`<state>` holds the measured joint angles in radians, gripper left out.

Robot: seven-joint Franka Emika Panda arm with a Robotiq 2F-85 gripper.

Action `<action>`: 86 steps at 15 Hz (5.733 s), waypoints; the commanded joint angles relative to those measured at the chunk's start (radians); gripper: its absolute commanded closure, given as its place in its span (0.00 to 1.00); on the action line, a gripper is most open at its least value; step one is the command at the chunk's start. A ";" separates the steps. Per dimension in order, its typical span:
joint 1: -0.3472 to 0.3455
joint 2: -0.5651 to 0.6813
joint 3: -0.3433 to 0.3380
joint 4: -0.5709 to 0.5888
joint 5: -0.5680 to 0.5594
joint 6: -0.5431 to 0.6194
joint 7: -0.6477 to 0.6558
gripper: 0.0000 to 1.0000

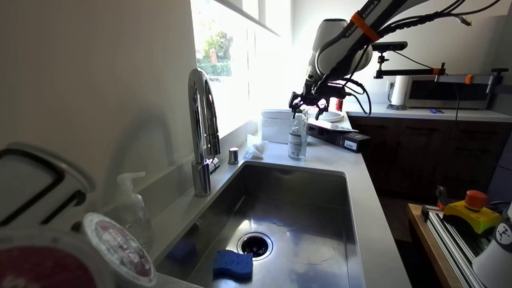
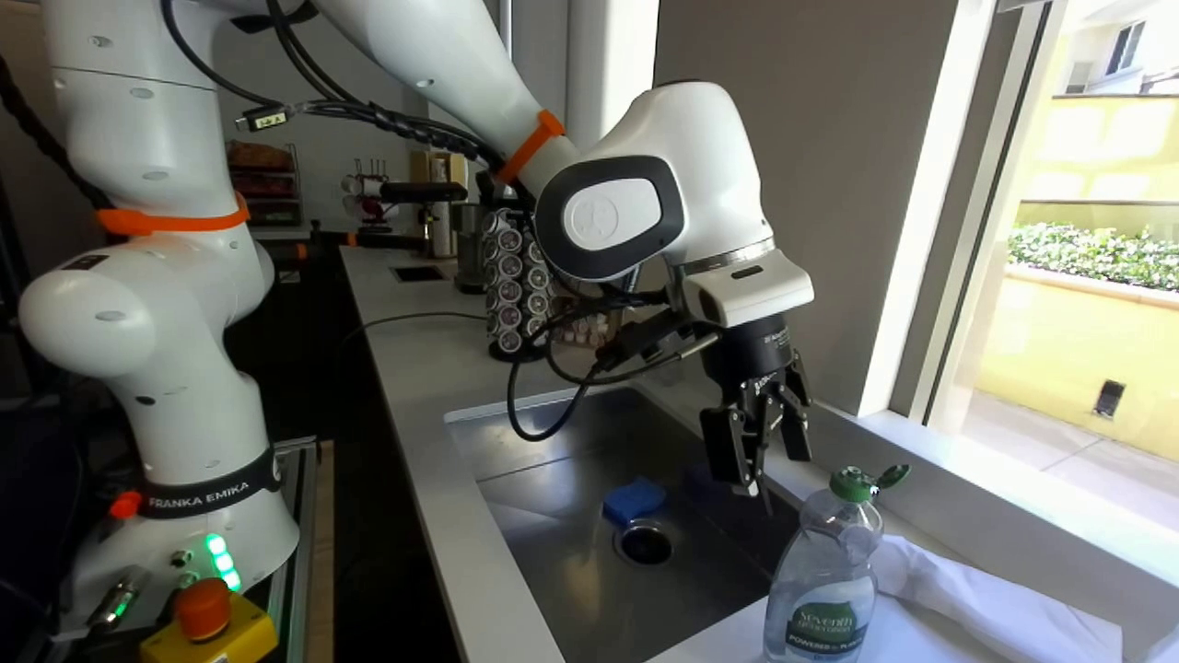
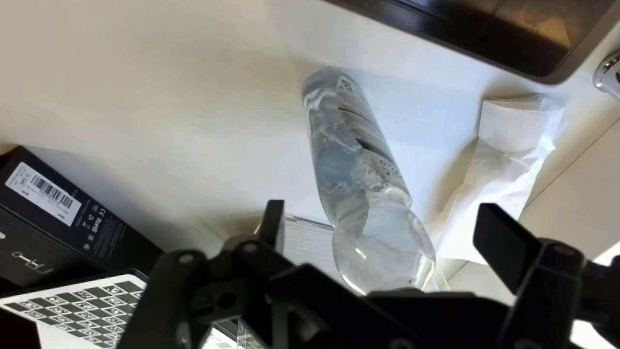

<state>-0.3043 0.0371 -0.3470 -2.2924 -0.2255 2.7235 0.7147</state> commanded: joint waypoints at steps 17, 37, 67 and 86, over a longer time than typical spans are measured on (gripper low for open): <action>-0.147 0.219 0.024 -0.146 -0.086 0.748 -0.243 0.00; -0.357 0.365 0.277 -0.008 -0.151 0.834 -0.198 0.68; -0.340 0.149 0.226 -0.065 -0.681 0.807 -0.758 0.43; -0.219 0.091 0.055 -0.086 -0.869 0.793 -1.208 0.68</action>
<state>-0.5714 0.1771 -0.2401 -2.3665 -1.0379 3.5302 -0.4415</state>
